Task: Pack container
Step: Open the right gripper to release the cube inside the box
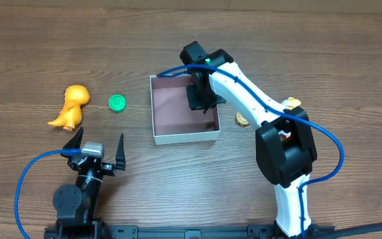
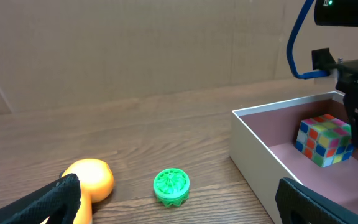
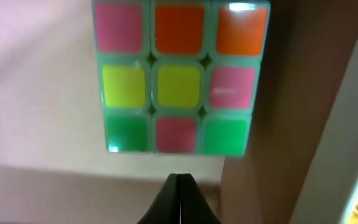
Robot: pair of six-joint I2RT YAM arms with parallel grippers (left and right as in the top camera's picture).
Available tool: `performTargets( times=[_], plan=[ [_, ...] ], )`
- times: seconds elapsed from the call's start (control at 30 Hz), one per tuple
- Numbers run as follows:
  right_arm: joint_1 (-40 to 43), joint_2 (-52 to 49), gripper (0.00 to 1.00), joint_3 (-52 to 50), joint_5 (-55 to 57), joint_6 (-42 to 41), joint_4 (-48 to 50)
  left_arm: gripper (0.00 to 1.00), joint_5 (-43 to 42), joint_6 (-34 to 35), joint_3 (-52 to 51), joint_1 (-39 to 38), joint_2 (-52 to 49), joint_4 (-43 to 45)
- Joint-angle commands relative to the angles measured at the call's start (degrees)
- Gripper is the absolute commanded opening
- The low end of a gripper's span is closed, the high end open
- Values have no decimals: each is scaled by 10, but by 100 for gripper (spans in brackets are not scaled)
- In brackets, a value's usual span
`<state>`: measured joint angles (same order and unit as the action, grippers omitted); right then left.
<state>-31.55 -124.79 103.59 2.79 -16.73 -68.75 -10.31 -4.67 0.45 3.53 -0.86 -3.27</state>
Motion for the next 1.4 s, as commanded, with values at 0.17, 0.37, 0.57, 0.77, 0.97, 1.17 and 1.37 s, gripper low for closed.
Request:
performTargets(
  times=[0.17, 0.37, 0.57, 0.77, 0.97, 1.17, 1.37],
  plan=[
    [0, 6, 4, 105, -42, 38, -47, 100, 2, -5, -2, 4, 5, 0],
    [0, 6, 4, 112, -94, 53, -30, 100, 2, -5, -2, 4, 5, 0],
    [-7, 6, 4, 110, -104, 97, -18, 100, 2, -5, -2, 4, 5, 0],
    [-16, 5, 4, 107, -104, 97, -10, 100, 2, -5, -2, 4, 5, 0],
    [-28, 5, 4, 61, -99, 97, 25, 100, 2, -5, -2, 4, 5, 0],
    [-28, 5, 4, 55, -83, 97, 46, 100, 2, -5, -2, 4, 5, 0],
    [-28, 5, 4, 37, -65, 97, 78, 100, 2, -5, -2, 4, 5, 0]
  ],
)
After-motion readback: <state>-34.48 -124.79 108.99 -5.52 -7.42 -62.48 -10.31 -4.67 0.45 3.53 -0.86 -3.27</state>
